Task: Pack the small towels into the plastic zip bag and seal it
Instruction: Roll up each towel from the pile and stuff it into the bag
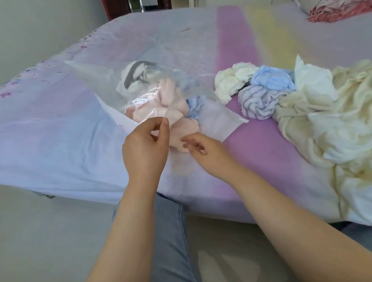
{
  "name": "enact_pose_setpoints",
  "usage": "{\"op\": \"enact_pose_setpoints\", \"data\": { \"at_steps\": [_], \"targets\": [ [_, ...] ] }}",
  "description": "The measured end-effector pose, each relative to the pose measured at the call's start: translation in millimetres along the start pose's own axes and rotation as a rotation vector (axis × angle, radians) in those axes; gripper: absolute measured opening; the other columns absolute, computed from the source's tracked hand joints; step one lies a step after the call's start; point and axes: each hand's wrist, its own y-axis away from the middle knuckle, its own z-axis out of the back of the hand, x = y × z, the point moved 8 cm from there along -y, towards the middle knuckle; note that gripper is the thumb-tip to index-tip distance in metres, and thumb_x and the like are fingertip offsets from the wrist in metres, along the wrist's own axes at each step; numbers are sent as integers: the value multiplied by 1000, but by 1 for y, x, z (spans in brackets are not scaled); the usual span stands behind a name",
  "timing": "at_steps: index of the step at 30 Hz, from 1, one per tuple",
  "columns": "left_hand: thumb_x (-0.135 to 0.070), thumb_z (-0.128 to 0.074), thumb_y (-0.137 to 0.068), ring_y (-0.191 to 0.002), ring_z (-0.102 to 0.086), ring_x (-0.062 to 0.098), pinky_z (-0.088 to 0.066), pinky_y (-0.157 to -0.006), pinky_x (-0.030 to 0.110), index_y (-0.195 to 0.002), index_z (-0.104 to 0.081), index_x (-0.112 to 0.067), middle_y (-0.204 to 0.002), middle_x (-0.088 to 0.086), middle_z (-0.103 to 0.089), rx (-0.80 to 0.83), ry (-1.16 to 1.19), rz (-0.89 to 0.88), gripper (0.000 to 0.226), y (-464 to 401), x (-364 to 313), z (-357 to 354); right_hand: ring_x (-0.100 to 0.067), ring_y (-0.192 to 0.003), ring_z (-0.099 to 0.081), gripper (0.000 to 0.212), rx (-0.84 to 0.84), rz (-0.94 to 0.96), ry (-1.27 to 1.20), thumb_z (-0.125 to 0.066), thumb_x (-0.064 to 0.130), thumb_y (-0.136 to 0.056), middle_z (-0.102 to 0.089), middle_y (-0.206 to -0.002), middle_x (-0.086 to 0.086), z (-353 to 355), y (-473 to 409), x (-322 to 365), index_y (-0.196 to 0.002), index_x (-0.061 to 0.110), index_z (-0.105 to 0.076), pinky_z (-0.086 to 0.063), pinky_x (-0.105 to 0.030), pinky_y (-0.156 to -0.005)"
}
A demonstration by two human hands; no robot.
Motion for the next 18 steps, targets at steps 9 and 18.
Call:
{"op": "enact_pose_setpoints", "data": {
  "at_steps": [9,18],
  "targets": [
    [-25,-61,-92,-67,-66,18,-48,-60,31,-91,-73,-18,-87,-1,-73,18,-99,-267,14,31,-28,-50,-35,-134,-37,33,-858,-103,636,-59,17,-79,-46,-141,-10,170,91,-35,-111,25,-64,-21,-41,-111],
    [-28,-57,-94,-68,-64,18,-50,-63,36,-91,-72,-19,-85,-1,-71,19,-84,-277,18,33,-28,-51,-40,-118,-41,56,-632,-610,796,-60,22,-84,-46,-133,-18,208,92,-110,-138,24,-44,-35,-48,-95]
  ]
}}
